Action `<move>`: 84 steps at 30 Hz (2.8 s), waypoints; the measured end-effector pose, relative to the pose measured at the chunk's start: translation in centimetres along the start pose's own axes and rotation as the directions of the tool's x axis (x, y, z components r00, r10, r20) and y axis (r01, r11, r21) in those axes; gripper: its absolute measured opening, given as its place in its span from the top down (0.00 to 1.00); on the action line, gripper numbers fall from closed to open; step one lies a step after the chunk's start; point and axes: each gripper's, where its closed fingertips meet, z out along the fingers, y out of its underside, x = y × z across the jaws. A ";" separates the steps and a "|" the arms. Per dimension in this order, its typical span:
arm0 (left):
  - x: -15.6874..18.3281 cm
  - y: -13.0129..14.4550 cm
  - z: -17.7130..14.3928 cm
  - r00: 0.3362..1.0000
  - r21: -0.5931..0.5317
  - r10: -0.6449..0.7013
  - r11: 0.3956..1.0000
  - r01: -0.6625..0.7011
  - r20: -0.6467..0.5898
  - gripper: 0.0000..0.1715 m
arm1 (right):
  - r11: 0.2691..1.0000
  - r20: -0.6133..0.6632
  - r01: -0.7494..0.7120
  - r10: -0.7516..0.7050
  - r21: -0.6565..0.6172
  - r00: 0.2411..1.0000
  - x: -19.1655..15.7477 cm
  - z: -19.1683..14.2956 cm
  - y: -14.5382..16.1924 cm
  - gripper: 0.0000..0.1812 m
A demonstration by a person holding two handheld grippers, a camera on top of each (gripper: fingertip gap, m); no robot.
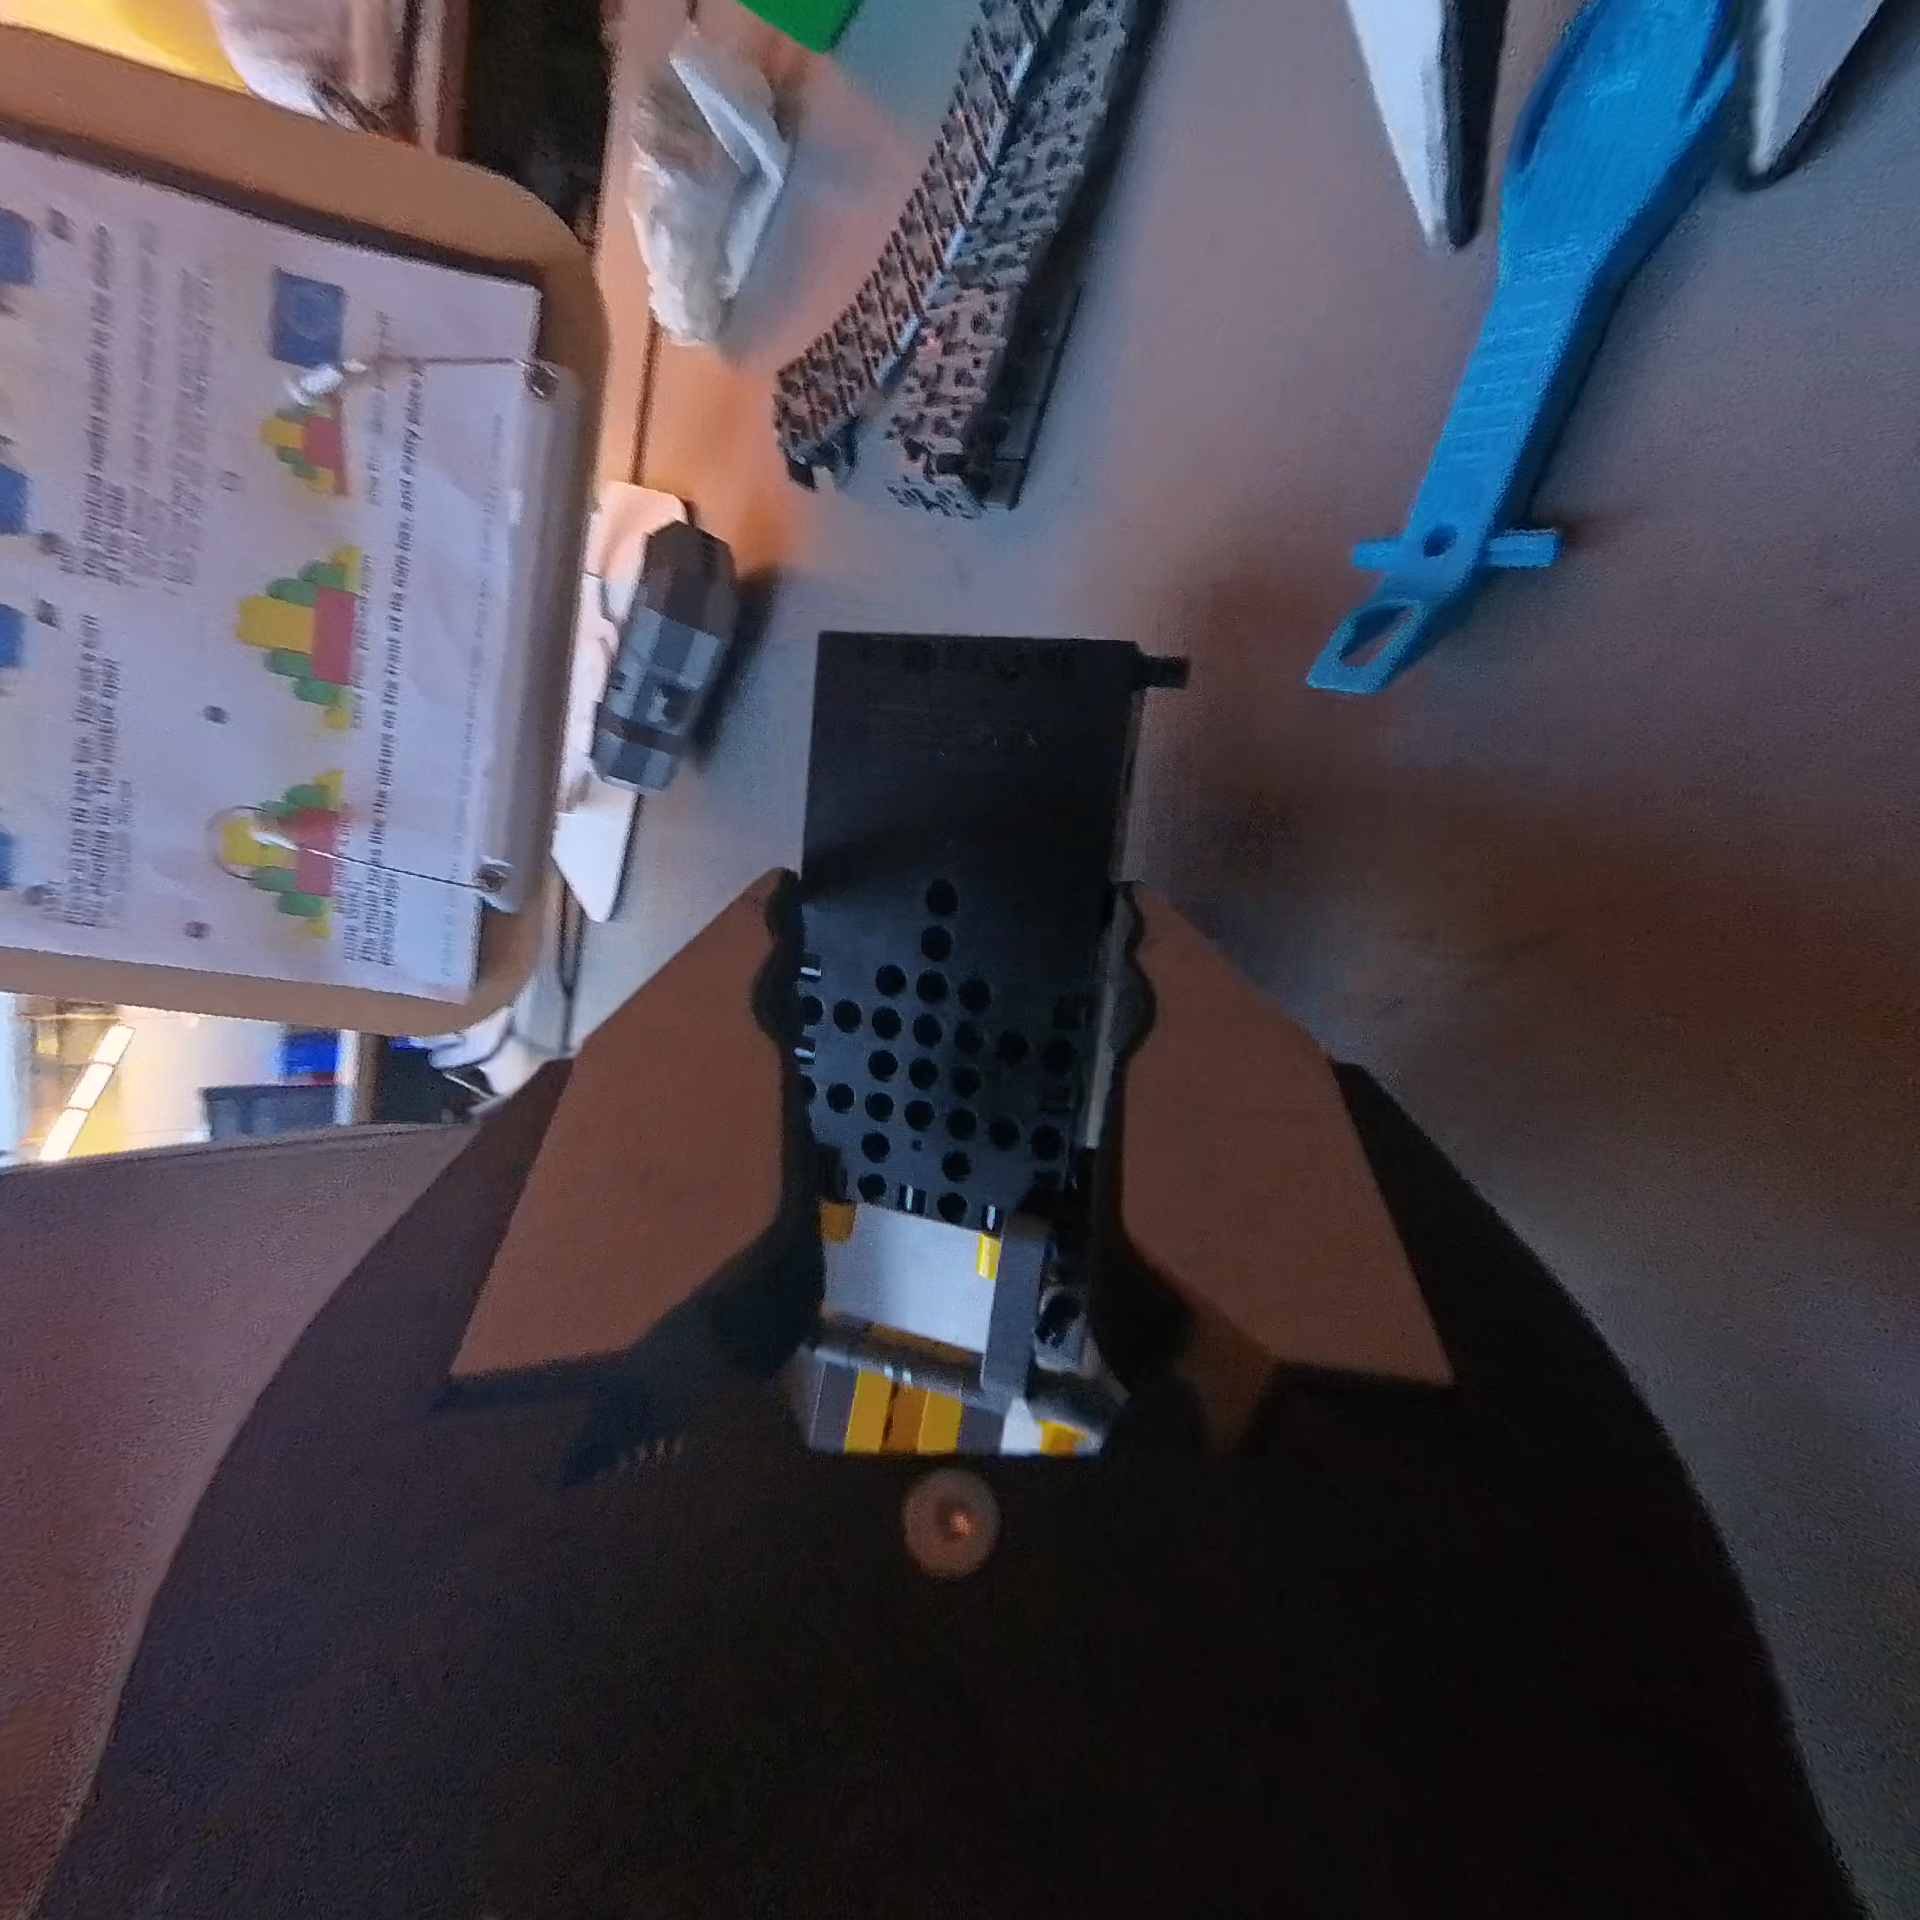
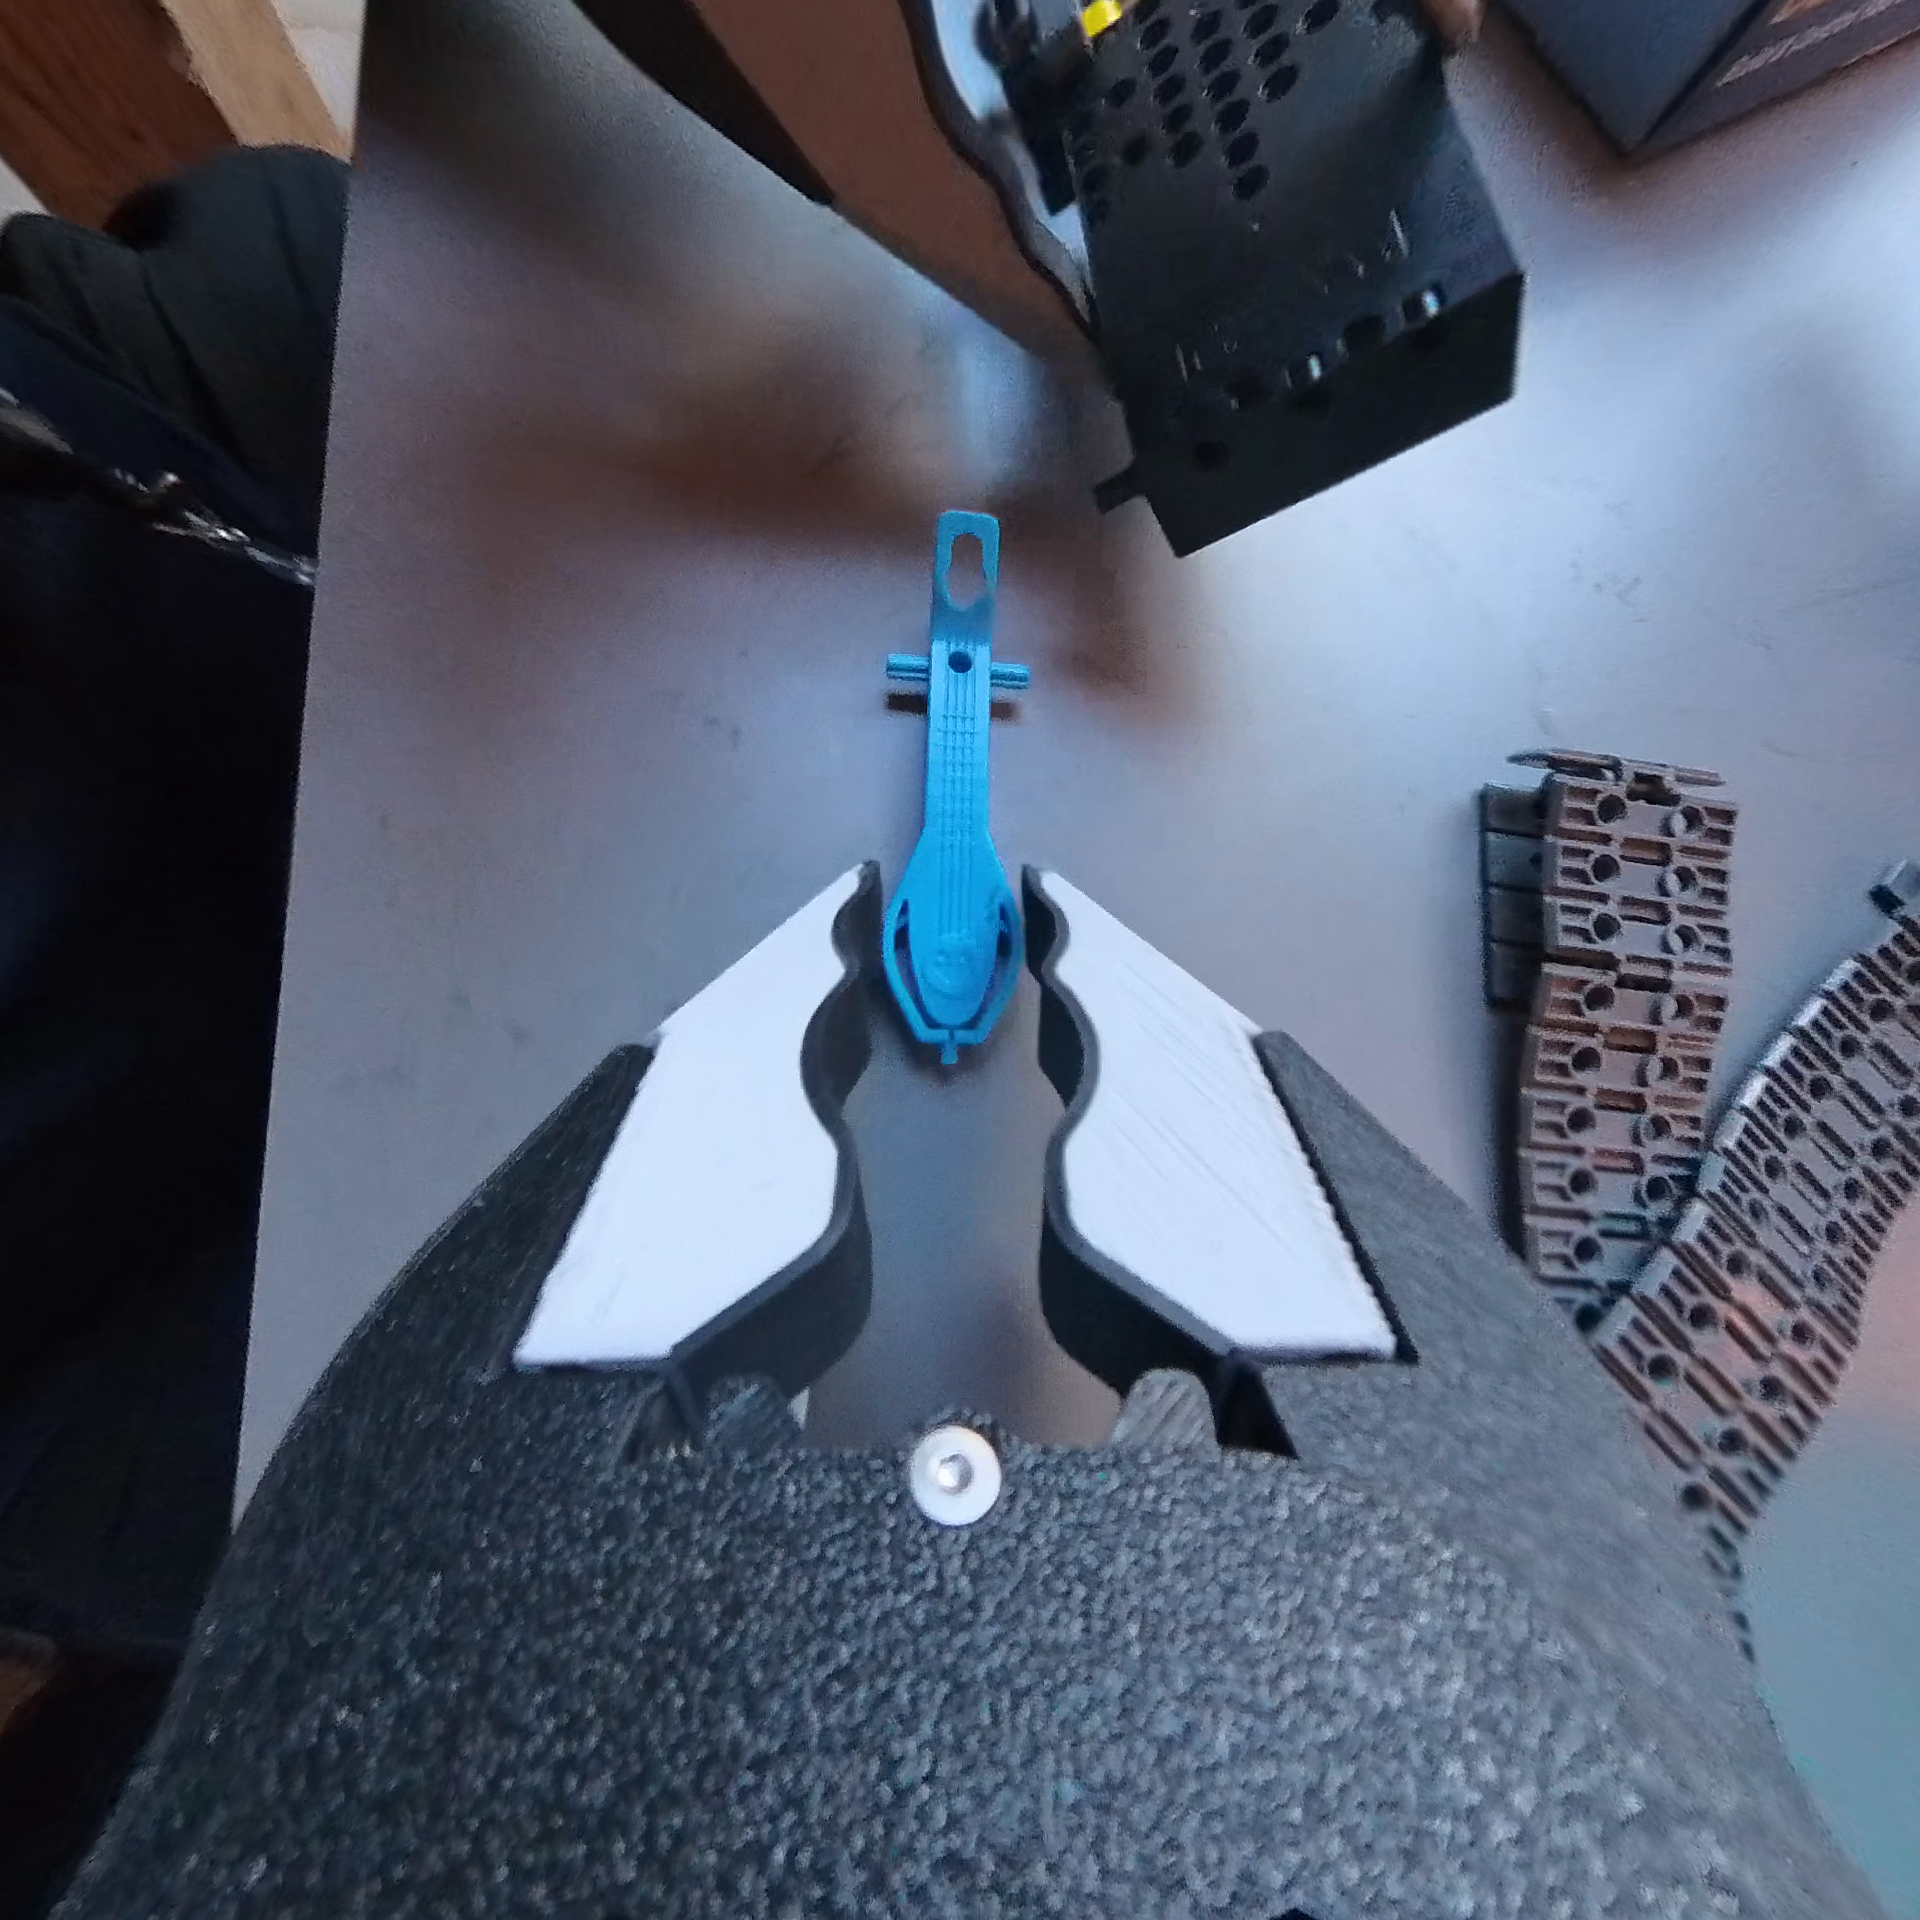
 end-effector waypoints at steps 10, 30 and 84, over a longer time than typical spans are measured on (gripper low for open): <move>0.9 0.9 0.6 0.969 -0.028 -0.203 0.979 0.201 -0.141 0.66 | 1.000 -0.026 -0.029 0.029 0.005 0.999 0.1 -1.2 1.1 0.79; 1.8 1.4 0.6 0.831 -0.099 -0.389 0.918 0.383 -0.398 0.66 | 0.999 -0.056 -0.047 0.047 0.006 0.997 0.9 0.2 -0.1 0.77; 1.5 1.9 1.7 0.797 -0.179 -0.453 0.891 0.417 -0.399 0.59 | 0.995 -0.117 -0.072 0.081 0.075 0.990 -0.4 2.1 -3.8 0.74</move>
